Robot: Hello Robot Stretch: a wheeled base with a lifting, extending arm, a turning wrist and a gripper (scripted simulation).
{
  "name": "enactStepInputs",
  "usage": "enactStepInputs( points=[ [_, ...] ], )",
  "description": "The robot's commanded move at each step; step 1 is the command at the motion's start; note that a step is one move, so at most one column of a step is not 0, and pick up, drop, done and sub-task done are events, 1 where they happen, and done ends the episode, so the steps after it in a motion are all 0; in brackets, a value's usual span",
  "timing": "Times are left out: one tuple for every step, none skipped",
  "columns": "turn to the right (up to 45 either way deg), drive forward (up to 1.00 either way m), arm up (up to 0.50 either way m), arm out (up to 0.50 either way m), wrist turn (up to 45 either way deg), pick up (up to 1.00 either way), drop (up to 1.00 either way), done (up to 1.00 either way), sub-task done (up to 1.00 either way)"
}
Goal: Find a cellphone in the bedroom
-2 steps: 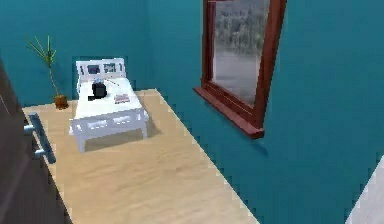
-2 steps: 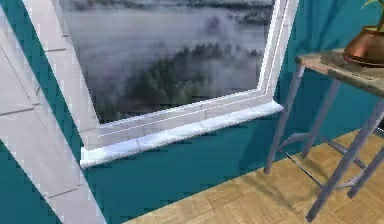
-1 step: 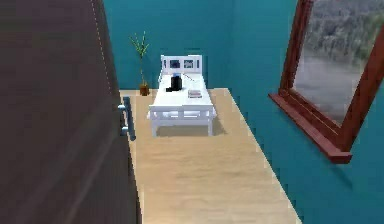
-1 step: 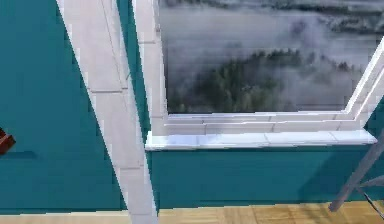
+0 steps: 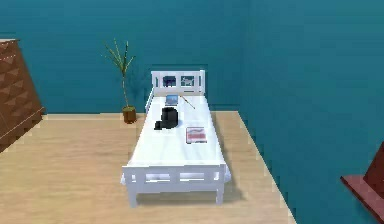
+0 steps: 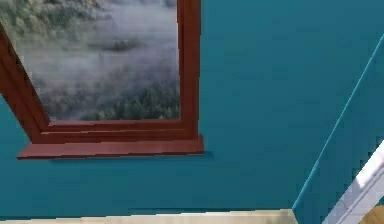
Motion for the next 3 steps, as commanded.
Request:
enactStepInputs(
  points=[
    [-12.0,0.0,0.0,0.0,0.0,0.0,0.0,0.0,0.0],
    [0.0,0.2,0.0,0.0,0.0,0.0,0.0,0.0,0.0],
    [6.0,0.0,0.0,0.0,0.0,0.0,0.0,0.0,0.0]
  ],
)
